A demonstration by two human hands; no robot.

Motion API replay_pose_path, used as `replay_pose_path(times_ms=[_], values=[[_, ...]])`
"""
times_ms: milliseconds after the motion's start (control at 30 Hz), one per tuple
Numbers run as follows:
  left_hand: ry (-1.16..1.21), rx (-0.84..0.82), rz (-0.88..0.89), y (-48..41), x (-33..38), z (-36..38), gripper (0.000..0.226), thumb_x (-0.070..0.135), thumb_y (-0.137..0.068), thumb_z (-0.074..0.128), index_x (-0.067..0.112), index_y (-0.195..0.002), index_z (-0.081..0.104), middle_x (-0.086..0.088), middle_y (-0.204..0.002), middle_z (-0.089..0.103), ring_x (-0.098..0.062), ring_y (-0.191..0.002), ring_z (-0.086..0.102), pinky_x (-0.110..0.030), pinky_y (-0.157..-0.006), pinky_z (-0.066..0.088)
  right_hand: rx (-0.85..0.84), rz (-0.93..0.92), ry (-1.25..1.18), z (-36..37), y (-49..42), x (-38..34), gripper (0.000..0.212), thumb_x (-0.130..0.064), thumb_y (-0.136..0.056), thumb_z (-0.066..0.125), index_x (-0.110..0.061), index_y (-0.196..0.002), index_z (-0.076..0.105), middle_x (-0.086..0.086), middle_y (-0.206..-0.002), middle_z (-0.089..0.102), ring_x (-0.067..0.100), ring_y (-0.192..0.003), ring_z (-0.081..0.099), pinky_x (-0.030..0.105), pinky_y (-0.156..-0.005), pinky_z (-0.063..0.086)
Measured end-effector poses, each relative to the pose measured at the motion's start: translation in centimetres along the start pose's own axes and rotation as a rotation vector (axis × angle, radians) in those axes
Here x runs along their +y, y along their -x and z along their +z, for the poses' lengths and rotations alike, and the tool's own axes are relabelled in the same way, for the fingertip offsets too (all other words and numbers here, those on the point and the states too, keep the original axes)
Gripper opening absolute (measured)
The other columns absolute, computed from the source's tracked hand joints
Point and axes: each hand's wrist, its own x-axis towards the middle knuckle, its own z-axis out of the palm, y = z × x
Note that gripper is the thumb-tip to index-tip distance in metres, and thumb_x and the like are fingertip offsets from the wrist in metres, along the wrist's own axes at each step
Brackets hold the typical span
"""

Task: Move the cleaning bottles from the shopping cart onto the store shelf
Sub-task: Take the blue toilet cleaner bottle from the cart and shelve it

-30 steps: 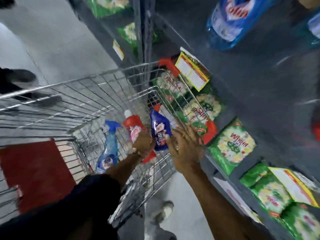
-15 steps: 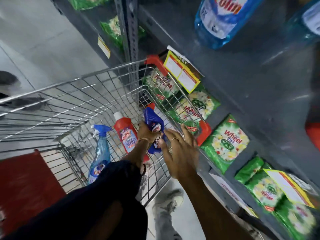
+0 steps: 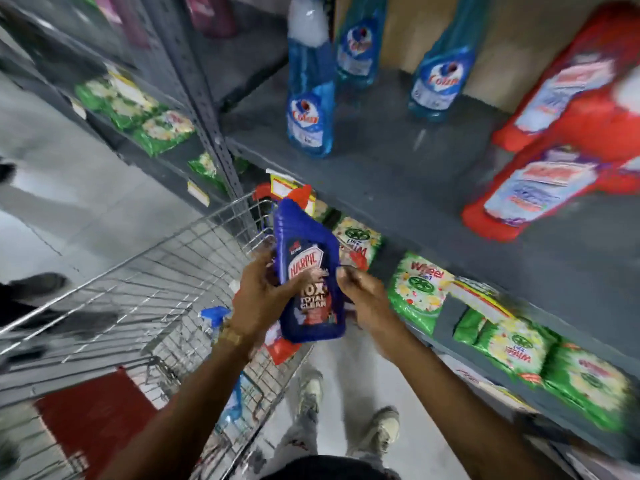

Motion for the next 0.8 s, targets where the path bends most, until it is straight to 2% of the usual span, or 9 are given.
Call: replay_pose_path(times_ms=[67,133,233,333,400,533,633,733,800], values=[[0.070,-0.094,0.013,2.5,1.7,1.6,0.020,0.014,-0.087,0.061,0.016,-0.107,0.064,0.005,-0.079,0.076,-0.008,-0.066,0.069,-0.023,-0.057,0.055,0.014,-0.020,-0.065,-2.5,3.1,-0.7,0.020,-0.040,-0.085,0.059,-0.024,-0.091,0.070,-0.004,-0.086,0.072,0.013,-0.074,0.067,0.030,-0.064,0.055],[0.109,-0.217,-0.001,5.1,3.1,3.6,0.022,0.017,-0.093,0.052,0.015,-0.113,0.062,0.005,-0.083,0.074,-0.010,-0.070,0.068,-0.027,-0.059,0.057,0.046,-0.059,-0.103,-5.4,6.6,-1.4,0.026,-0.042,-0.081,0.062,-0.022,-0.094,0.069,-0.005,-0.084,0.073,0.012,-0.072,0.066,0.028,-0.063,0.053],[0.094,-0.367,0.017,7.9,4.2,6.8,0.028,0.026,-0.090,0.057,0.018,-0.116,0.061,0.001,-0.096,0.074,-0.015,-0.084,0.069,-0.037,-0.071,0.061,0.109,-0.079,-0.127,-9.0,11.2,-1.8,0.037,-0.041,-0.082,0.061,-0.015,-0.108,0.066,0.003,-0.095,0.073,0.019,-0.083,0.066,0.035,-0.075,0.054],[0.075,-0.421,0.040,9.9,4.6,10.4,0.022,0.025,-0.088,0.056,0.023,-0.109,0.064,0.004,-0.093,0.075,-0.013,-0.082,0.068,-0.034,-0.068,0.060,0.170,-0.147,-0.151,-11.8,15.6,-1.9,0.039,-0.038,-0.081,0.055,-0.014,-0.111,0.065,0.002,-0.096,0.074,0.016,-0.084,0.069,0.029,-0.068,0.056],[0.028,-0.470,0.105,10.8,4.6,12.5,0.020,0.025,-0.090,0.057,0.024,-0.109,0.064,0.002,-0.098,0.074,-0.017,-0.088,0.067,-0.039,-0.073,0.058,0.233,-0.181,-0.166,-13.2,17.6,-1.4,0.038,-0.034,-0.081,0.056,-0.014,-0.112,0.065,0.000,-0.096,0.074,0.014,-0.085,0.069,0.028,-0.069,0.057],[-0.009,-0.540,0.148,12.8,4.9,16.6,0.026,0.028,-0.083,0.064,0.021,-0.109,0.062,0.005,-0.093,0.075,-0.019,-0.090,0.068,-0.049,-0.085,0.055,0.377,-0.284,-0.190,-15.9,20.8,-0.2,0.033,-0.029,-0.080,0.058,-0.014,-0.109,0.066,-0.001,-0.091,0.076,0.015,-0.084,0.069,0.033,-0.072,0.060],[-0.016,-0.657,0.233,13.9,5.3,20.0,0.024,0.025,-0.084,0.059,0.019,-0.107,0.063,0.002,-0.101,0.075,-0.013,-0.093,0.067,-0.041,-0.087,0.055,0.465,-0.391,-0.208,-18.2,22.7,0.4,0.030,-0.024,-0.084,0.056,-0.012,-0.110,0.066,0.004,-0.097,0.075,0.017,-0.087,0.068,0.034,-0.075,0.058],[-0.044,-0.769,0.343,13.9,5.9,24.4,0.027,0.023,-0.087,0.057,0.013,-0.111,0.060,-0.008,-0.111,0.071,-0.017,-0.100,0.066,-0.036,-0.089,0.053,0.535,-0.504,-0.199,-21.6,23.8,0.7,0.027,-0.015,-0.091,0.056,-0.010,-0.117,0.061,0.008,-0.109,0.073,0.019,-0.097,0.067,0.033,-0.081,0.056],[-0.067,-0.849,0.425,13.5,6.4,28.3,0.027,0.020,-0.088,0.055,0.009,-0.112,0.057,-0.015,-0.113,0.069,-0.021,-0.103,0.064,-0.038,-0.091,0.052,0.614,-0.556,-0.182,-24.8,24.2,0.6,0.027,-0.011,-0.091,0.053,-0.013,-0.117,0.061,0.004,-0.110,0.073,0.017,-0.101,0.066,0.032,-0.084,0.054]])
